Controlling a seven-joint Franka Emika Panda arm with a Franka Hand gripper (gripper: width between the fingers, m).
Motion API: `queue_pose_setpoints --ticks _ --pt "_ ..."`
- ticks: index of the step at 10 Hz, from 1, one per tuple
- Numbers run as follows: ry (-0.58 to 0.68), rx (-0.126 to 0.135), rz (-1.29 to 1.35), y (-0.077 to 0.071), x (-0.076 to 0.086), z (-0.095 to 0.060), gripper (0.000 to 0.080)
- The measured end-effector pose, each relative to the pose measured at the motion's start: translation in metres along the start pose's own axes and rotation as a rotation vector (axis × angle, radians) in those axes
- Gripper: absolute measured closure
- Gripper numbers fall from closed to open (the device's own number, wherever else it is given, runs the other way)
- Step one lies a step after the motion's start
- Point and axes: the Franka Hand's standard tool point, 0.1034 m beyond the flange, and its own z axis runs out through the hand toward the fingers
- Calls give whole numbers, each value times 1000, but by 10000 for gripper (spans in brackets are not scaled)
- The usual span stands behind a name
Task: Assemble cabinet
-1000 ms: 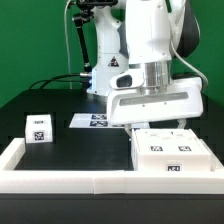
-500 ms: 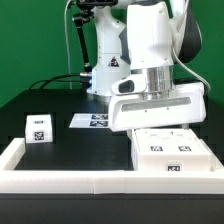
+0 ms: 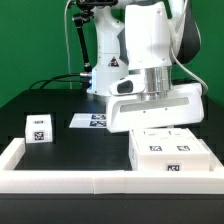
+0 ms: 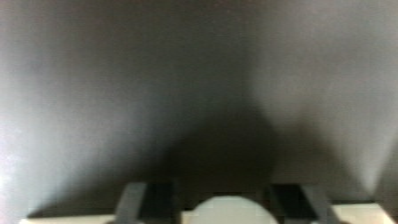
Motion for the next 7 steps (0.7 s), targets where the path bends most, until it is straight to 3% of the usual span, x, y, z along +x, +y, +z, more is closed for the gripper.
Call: queue_pose_setpoints --ticks 1,2,4,7 --pt "-3 -2 -20 2 -2 0 733" --pt "-3 -5 -40 5 -4 -2 778" --pt "-1 -8 -60 6 -5 -10 795" --pt "11 -15 -82 0 6 -49 797"
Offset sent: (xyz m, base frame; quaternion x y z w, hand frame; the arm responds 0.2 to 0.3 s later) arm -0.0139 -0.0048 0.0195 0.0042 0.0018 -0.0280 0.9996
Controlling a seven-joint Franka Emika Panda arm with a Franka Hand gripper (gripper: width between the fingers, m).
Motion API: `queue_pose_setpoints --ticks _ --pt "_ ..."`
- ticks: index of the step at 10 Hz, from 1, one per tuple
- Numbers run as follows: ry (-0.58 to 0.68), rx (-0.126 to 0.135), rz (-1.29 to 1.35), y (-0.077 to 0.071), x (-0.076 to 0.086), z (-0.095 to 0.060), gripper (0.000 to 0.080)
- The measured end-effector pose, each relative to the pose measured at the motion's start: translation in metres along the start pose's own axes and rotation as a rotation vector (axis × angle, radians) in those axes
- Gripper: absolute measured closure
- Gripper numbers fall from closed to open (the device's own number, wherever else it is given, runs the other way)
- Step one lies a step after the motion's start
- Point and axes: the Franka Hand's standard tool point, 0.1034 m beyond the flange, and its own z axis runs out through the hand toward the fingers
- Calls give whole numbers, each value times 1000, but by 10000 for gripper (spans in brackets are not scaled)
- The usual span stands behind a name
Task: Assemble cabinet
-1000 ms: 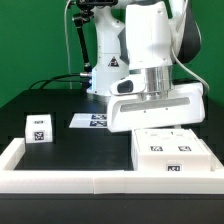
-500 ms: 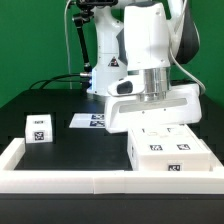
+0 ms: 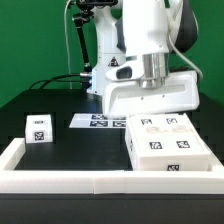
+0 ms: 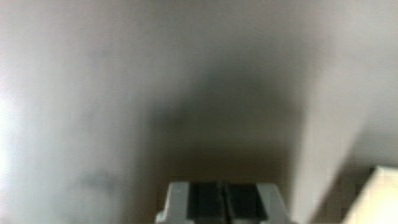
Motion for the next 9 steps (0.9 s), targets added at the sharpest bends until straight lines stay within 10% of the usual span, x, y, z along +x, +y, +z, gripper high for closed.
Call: queue_pose_setpoints --ticks 5,9 --pt "-14 0 -8 2 34 -43 797" --pt "-24 2 -7 2 35 -43 797"
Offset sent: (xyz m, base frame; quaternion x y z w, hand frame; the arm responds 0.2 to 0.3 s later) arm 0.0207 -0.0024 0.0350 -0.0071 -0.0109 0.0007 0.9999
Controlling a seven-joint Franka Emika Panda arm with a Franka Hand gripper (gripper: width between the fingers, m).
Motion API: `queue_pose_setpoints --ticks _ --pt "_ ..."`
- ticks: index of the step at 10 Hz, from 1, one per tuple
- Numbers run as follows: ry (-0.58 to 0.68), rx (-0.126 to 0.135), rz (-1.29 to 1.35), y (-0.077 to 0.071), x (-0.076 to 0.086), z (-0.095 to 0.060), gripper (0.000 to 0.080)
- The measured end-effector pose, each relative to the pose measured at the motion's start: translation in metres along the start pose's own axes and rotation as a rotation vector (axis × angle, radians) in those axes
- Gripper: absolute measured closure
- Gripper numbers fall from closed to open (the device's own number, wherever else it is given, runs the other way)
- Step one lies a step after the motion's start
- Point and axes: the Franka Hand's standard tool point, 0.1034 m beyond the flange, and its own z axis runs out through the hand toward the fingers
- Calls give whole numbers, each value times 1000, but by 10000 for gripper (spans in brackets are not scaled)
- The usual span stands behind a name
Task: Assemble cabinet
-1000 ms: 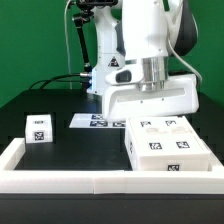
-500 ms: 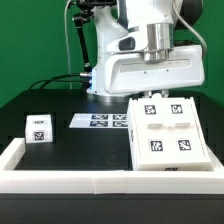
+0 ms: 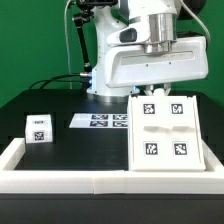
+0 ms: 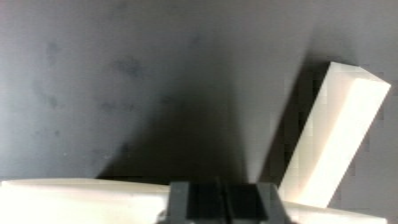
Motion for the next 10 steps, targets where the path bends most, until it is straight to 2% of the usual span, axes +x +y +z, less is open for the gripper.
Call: queue_pose_setpoints --ticks 5,6,7,10 --pt "-40 5 0 2 10 -22 797" --pt "-48 7 3 5 16 -26 797" --pt "-46 8 6 7 26 -29 797" --pt "-53 13 1 4 34 -30 797"
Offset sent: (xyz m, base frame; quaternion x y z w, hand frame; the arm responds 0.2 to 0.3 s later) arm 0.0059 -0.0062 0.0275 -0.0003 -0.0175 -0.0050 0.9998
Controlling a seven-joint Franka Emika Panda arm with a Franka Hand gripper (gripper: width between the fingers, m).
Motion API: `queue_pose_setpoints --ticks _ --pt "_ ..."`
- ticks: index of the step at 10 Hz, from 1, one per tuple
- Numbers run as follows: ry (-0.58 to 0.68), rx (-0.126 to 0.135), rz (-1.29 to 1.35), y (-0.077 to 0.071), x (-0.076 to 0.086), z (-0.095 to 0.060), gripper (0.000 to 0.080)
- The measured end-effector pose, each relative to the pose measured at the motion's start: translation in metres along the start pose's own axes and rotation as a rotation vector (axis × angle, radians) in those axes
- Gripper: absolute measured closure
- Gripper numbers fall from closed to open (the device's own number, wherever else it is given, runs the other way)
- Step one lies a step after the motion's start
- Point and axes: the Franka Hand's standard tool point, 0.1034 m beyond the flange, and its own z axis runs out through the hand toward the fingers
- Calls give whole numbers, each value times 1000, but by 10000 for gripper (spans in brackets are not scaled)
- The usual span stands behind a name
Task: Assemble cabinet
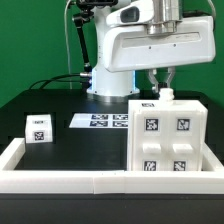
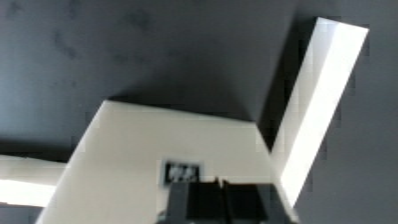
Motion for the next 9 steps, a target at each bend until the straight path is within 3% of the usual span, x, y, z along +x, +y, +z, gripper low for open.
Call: queue_pose_setpoints --ticks 4,6,7,9 --pt "-2 1 -1 0 1 3 797" --pt "1 1 2 -1 -2 5 559" --pt "18 -6 -12 -7 -20 15 559" --pt "0 -22 -64 13 -71 22 228"
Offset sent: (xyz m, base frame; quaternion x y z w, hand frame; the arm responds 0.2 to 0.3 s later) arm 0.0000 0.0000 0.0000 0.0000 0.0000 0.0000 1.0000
